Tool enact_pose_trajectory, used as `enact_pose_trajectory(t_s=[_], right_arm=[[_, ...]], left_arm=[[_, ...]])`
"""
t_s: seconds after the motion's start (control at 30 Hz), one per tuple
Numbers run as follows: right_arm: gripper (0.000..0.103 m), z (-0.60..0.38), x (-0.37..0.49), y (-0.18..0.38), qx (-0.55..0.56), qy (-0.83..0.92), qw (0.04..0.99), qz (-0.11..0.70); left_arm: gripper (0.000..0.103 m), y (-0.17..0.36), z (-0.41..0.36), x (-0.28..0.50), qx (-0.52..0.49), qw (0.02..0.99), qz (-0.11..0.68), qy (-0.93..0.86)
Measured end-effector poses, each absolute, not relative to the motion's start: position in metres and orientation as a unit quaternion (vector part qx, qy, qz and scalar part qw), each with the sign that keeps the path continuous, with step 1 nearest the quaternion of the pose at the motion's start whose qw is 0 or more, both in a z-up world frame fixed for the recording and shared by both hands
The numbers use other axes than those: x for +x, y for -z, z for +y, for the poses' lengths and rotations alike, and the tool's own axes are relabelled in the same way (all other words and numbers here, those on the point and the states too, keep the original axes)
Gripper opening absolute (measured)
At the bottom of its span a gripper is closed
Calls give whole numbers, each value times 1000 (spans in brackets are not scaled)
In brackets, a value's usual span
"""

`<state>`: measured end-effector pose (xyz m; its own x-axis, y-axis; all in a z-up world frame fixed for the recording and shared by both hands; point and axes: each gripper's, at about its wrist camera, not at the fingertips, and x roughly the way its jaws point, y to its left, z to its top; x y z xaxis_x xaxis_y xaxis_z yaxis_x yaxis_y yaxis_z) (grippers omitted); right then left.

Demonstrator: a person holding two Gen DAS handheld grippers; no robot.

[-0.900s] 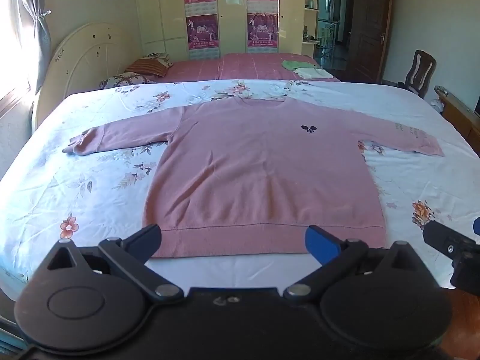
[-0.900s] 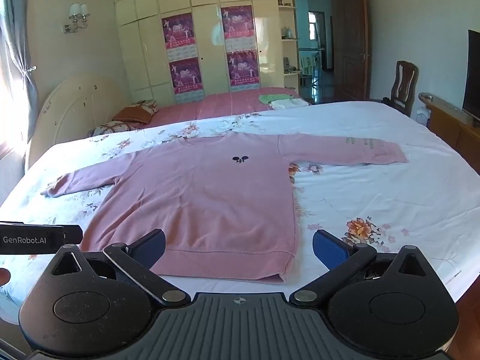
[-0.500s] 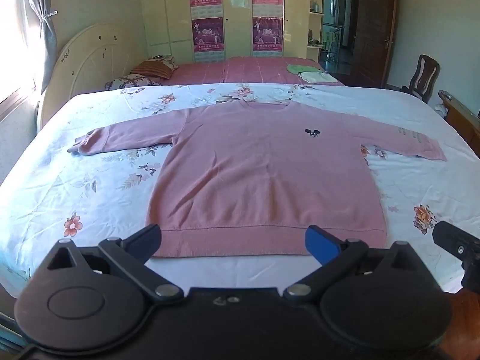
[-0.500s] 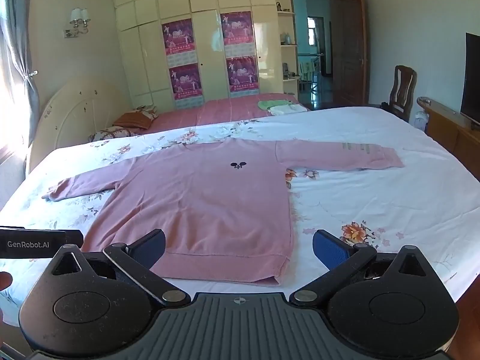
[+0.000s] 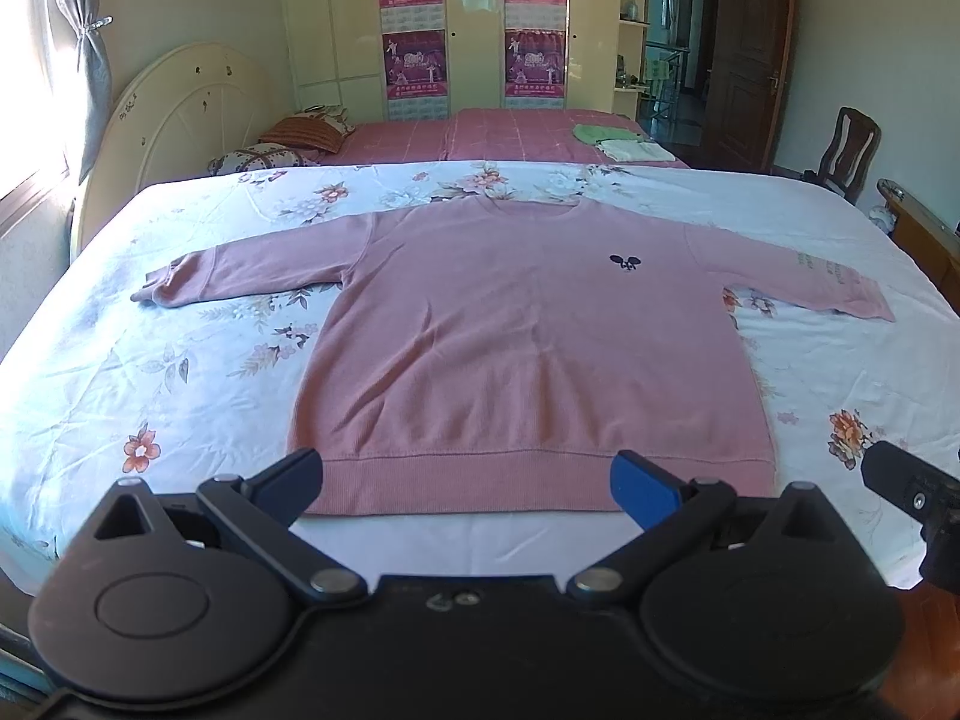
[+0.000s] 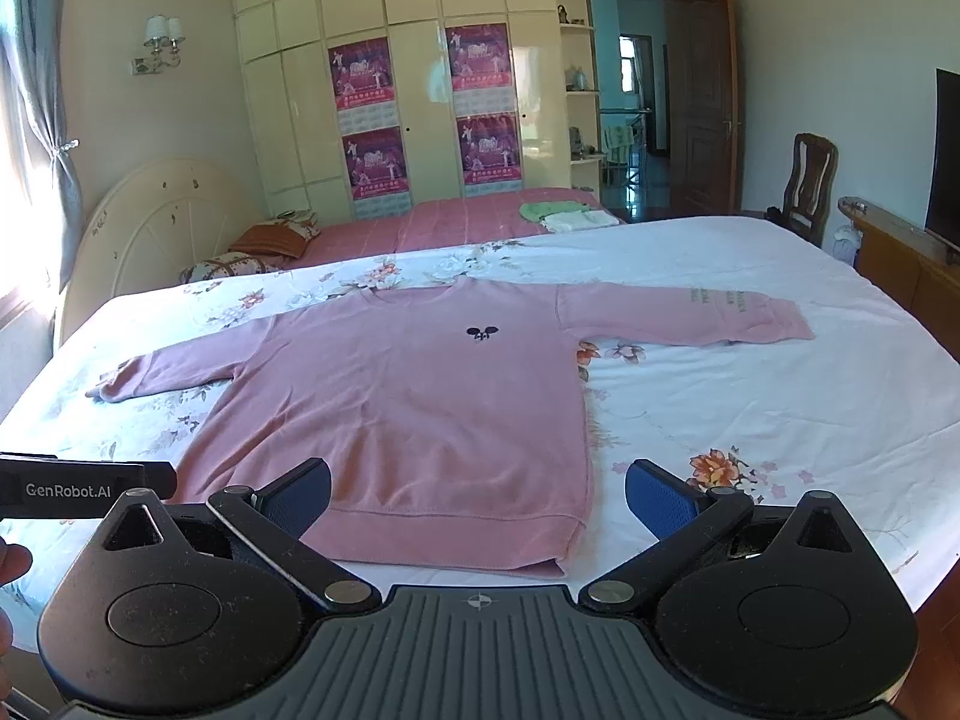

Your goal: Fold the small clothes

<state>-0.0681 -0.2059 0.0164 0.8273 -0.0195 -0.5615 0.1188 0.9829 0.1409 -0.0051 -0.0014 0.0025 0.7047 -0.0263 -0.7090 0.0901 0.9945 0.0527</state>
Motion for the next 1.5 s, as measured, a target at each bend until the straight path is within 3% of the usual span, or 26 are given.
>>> enact_pose_trajectory(t_s=[1.5], right_arm=[[103, -207, -55, -11, 85, 41, 951, 294]], left_arm=[[102, 6, 4, 11, 32, 919, 392, 15]])
